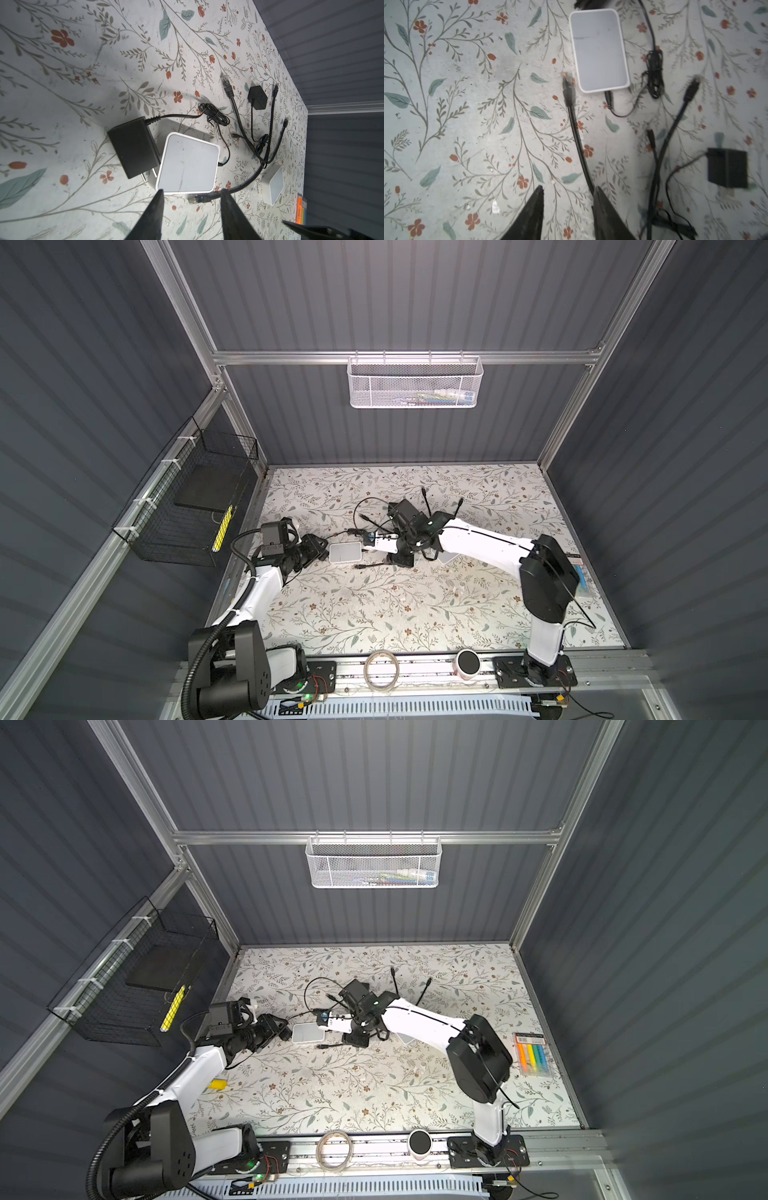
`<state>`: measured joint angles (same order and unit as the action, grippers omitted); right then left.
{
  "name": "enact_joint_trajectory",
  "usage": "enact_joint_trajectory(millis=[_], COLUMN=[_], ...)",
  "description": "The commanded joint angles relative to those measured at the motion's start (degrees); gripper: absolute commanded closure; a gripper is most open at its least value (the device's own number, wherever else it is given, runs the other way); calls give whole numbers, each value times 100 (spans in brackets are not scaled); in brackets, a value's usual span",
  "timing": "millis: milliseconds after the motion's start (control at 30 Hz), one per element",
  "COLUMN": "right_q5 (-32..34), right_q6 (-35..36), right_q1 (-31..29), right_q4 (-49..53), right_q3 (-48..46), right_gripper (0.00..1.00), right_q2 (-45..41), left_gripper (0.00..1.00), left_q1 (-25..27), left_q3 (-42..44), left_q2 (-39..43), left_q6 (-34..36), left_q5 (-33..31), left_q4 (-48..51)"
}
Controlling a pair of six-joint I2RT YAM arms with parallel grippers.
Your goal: Insert the plug into the switch port
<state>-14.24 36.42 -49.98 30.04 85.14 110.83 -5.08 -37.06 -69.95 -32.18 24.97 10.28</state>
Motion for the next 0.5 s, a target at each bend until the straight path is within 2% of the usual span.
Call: enact_joint_trajectory(millis=[0,367,467], right_q5=[-401,-439,-725], right_q6=[-21,20,-8], right_q1=[-88,-196,-212], right_q4=[-413,-923,-895], right_q3=[298,647,697], right_gripper=[58,59,59], right_q2=[305,1100,1203], left_gripper=[55,55,55], left_q1=[-86,-213,-226], left_q3=[59,57,58], left_q2=[164,109,87], left_q6=[-25,2,-5], left_q5=[104,148,155], left_q4=[117,152,158])
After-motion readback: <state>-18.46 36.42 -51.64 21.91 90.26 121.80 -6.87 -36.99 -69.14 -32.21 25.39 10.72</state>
